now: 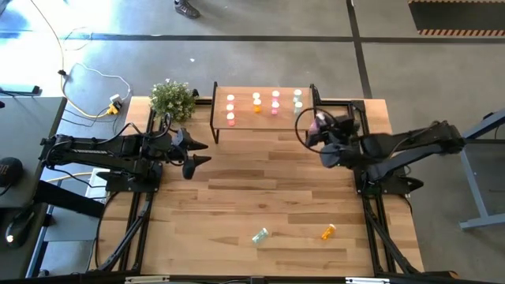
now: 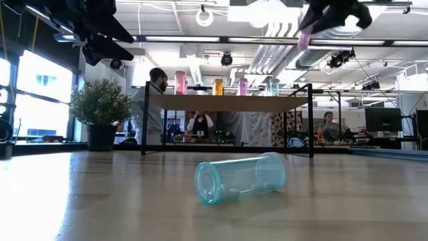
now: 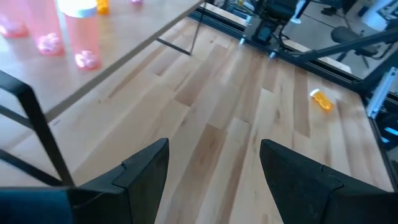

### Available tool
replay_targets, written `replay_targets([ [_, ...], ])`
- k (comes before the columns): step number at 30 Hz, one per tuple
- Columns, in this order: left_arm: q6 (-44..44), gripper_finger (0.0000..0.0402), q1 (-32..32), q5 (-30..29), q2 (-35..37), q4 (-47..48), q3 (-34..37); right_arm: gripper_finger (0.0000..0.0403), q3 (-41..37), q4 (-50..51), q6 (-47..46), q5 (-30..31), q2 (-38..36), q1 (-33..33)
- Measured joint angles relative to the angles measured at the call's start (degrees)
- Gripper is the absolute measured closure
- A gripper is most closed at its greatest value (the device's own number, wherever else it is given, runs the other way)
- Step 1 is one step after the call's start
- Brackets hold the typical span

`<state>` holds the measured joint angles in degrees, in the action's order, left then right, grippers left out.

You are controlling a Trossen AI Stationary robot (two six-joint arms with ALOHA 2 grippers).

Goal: Pick and place medicine bottles onto shelf by color
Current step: Put the purple pill bottle on the shelf aligned with the other purple pill bottles

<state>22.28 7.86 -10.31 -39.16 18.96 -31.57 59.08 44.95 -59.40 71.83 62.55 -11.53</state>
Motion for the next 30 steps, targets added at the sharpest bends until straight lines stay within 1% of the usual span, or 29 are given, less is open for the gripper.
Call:
replay_targets([
  [3, 0.0, 0.0161, 0.0, -1.4, 0.0, 0.0, 0.0, 0.0308, -6.6, -11.5, 4.0, -1.4, -0.4, 0.0],
  [5, 0.0, 0.0161, 0.0, -2.2, 0.0, 0.0, 0.0, 0.0308, -10.7, -20.4, 8.5, -1.6, -0.4, 0.0],
  [9, -0.3, 0.0161, 0.0, -2.8, 0.0, 0.0, 0.0, 0.0308, -18.6, -42.3, 23.4, -3.0, -0.4, 0.0],
  [12, -2.8, 0.0161, 0.0, -2.8, 0.0, 0.0, 0.0, 0.0308, -24.0, -59.0, 34.2, -7.9, 0.0, 1.2],
  [16, -6.4, 0.0161, 0.0, -4.6, 0.0, 0.0, 0.0, 0.0308, -28.4, -76.0, 45.6, -15.8, 3.0, 3.4],
  [18, -7.7, 0.0161, 0.0, -6.2, 0.0, 0.0, 0.0, 0.0308, -28.6, -80.3, 49.9, -18.7, 5.4, 4.6],
  [22, -9.0, 0.0161, 0.0, -9.0, 0.0, 0.0, 0.0, 0.0308, -26.4, -82.2, 55.4, -22.4, 10.6, 7.0],
  [27, -9.1, 0.0161, 0.0, -10.3, 0.0, 0.0, 0.0, 0.0308, -22.4, -82.7, 61.2, -23.7, 16.5, 9.9],
  [30, -9.9, 0.0161, 0.0, -10.3, 0.0, 0.0, 0.0, 0.0308, -20.1, -83.8, 63.5, -25.7, 19.3, 12.0],
])
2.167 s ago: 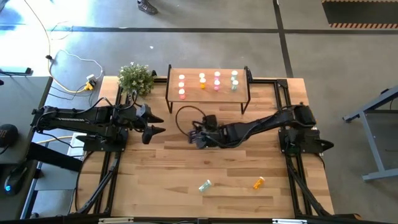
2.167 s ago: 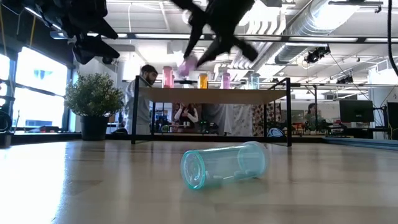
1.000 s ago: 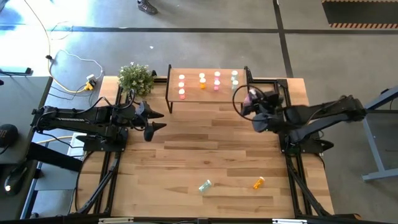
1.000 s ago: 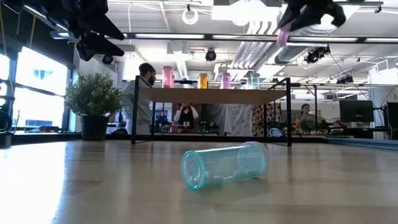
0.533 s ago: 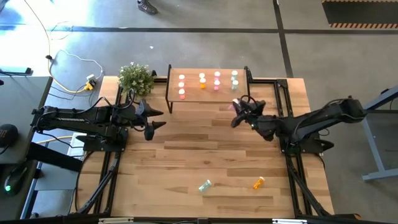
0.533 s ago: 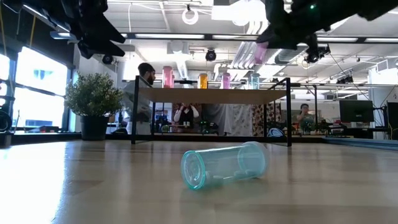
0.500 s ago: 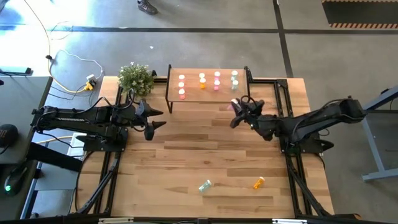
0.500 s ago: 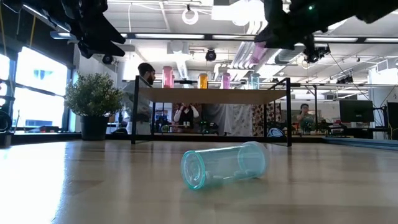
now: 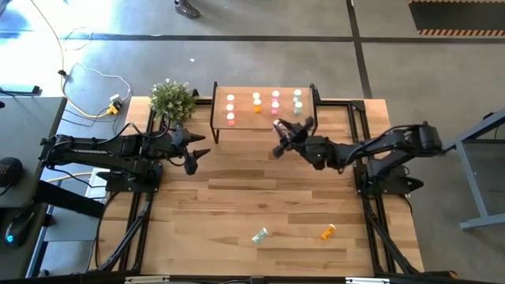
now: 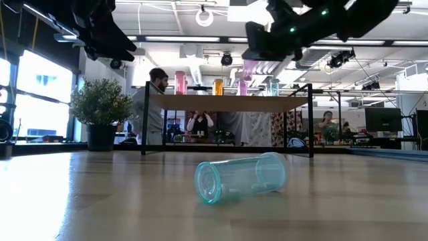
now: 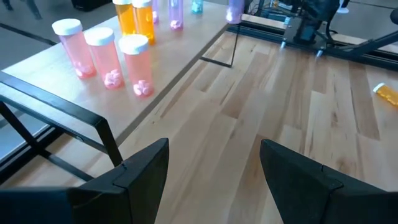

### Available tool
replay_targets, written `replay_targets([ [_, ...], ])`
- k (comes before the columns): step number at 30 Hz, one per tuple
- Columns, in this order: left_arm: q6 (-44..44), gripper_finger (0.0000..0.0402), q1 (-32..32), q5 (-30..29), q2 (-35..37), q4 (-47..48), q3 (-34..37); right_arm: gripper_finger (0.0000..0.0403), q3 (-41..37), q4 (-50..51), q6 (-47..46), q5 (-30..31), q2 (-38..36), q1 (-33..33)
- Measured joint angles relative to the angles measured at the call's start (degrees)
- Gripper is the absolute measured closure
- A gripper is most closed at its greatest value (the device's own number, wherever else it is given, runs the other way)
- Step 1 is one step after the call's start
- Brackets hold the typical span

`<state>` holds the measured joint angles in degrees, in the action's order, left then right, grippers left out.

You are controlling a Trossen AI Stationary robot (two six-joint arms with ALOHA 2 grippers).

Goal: Pick and place medicine bottles onto shelf by color
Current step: Put the purple pill bottle on the shelf aligned with the other purple pill bottles

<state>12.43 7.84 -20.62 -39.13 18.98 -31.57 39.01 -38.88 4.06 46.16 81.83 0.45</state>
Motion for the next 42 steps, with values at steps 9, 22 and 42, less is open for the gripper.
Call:
replay_targets([
  [9, -1.1, 0.0161, 0.0, -0.4, 0.0, 0.0, 0.0, 0.0308, 3.3, 0.0, 1.8, -2.1, 4.8, 4.5],
  [22, -1.1, 0.0161, 0.0, -2.7, 0.0, 0.0, 0.0, 0.0308, 3.3, 1.9, -0.5, -6.0, 6.0, 8.9],
  [42, -1.1, 0.0161, 0.0, -2.8, 0.0, 0.0, 0.0, 0.0265, 3.3, 3.8, -1.7, -4.8, 6.0, 9.3],
])
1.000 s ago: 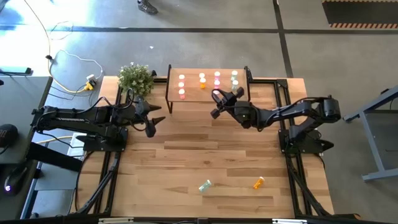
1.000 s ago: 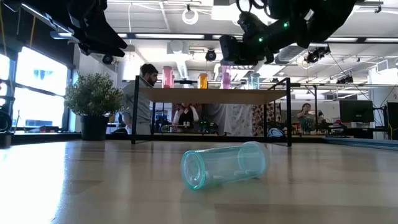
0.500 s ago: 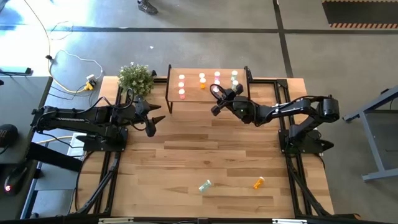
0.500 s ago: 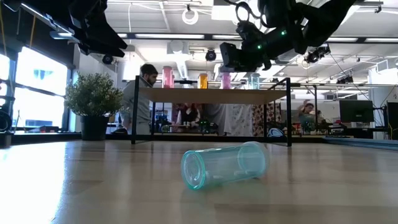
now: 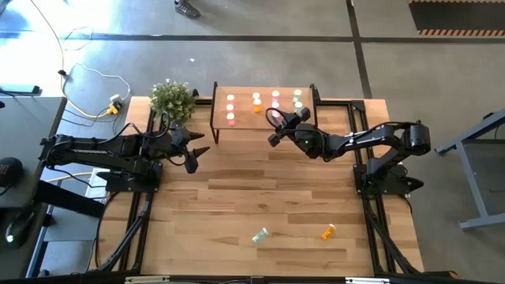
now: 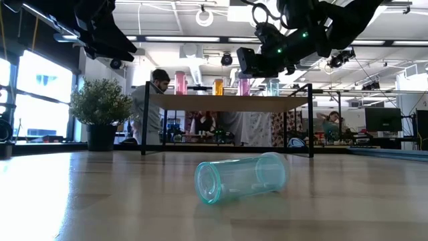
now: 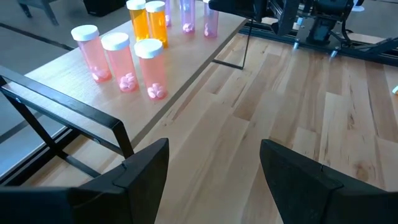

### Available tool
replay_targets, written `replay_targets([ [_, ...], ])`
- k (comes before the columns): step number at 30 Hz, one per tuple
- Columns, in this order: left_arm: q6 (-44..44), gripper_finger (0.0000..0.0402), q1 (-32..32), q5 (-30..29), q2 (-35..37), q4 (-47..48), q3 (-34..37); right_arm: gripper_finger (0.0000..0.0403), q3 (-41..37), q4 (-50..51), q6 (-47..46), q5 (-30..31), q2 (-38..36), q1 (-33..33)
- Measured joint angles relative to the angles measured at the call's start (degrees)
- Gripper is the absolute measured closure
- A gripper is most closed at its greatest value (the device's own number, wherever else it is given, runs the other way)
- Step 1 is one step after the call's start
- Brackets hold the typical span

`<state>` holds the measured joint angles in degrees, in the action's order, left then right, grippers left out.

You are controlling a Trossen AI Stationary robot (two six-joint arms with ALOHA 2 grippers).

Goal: Pick and place medicine bottles onto shelf by color
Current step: Put the purple pill bottle on the shelf aligned with the other purple pill bottles, then put the orange pill bottle on the shelf aligned with the other orange pill bottles

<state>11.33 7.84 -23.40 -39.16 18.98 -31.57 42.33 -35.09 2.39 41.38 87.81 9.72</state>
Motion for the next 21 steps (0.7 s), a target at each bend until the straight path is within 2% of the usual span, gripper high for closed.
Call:
replay_targets([
  [16, 0.5, 0.0161, 0.0, 0.2, 0.0, 0.0, 0.0, 0.0262, 0.0, -4.4, 0.7, 0.1, -0.3, -0.1],
  [21, 1.5, 0.0161, 0.0, 0.5, 0.0, 0.0, 0.0, 0.0263, 0.0, -9.7, 1.2, 0.2, -4.3, -2.4],
])
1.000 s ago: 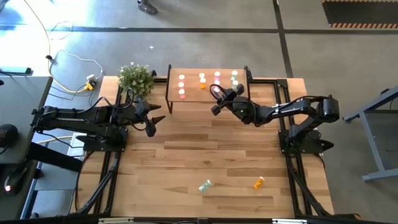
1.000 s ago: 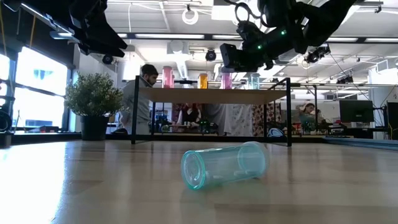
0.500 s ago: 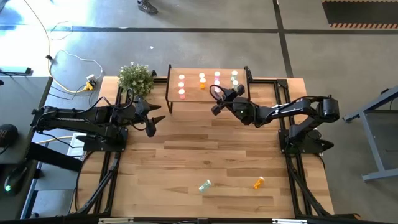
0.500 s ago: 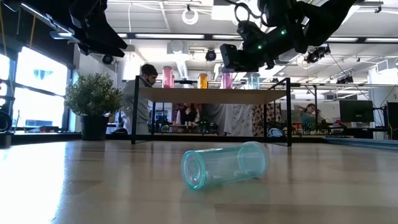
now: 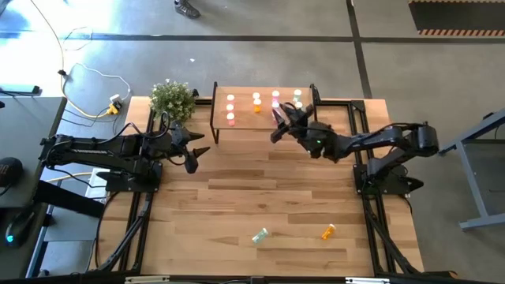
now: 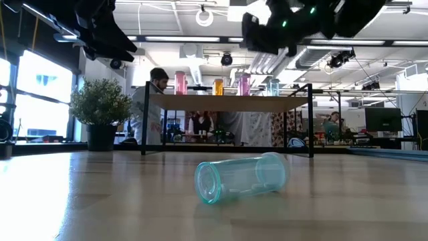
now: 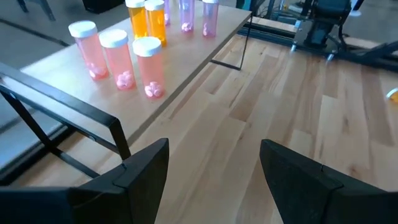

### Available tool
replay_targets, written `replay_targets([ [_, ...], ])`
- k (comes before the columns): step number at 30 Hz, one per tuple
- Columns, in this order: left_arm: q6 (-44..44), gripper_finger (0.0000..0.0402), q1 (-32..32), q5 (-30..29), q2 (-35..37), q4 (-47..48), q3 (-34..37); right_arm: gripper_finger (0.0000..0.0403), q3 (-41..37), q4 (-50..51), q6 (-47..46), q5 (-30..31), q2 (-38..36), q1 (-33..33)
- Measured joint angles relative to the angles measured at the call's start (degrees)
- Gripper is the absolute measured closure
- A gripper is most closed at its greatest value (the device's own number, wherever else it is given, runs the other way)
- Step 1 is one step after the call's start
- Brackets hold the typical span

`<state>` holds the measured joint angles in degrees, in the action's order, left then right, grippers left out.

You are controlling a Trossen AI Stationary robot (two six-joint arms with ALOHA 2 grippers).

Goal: Pick and place medicine bottles onto shelf by color
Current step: Put the orange pill bottle on the shelf aligned with the other orange pill bottles

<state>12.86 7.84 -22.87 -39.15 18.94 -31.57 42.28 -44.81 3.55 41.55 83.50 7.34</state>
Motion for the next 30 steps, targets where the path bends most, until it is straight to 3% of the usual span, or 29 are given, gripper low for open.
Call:
replay_targets([
  [7, 5.0, 0.0161, 0.0, 3.0, -0.1, -0.1, 0.0, 0.0263, 0.0, 8.7, -12.2, 2.0, -9.6, -9.3],
  [16, 2.7, 0.0161, 0.0, 8.2, -0.1, 0.0, 0.0, 0.0263, 0.0, 24.3, -38.5, 2.1, -16.7, -24.8],
  [25, 0.5, 0.0161, 0.0, 9.5, -0.1, 0.0, 0.0, 0.0263, 0.0, 27.1, -69.5, -9.9, -17.3, -35.2],
  [30, 0.5, 0.0161, 0.0, 9.5, -0.1, 0.0, 0.0, 0.0263, 0.0, 27.4, -81.8, -16.2, -17.3, -38.7],
])
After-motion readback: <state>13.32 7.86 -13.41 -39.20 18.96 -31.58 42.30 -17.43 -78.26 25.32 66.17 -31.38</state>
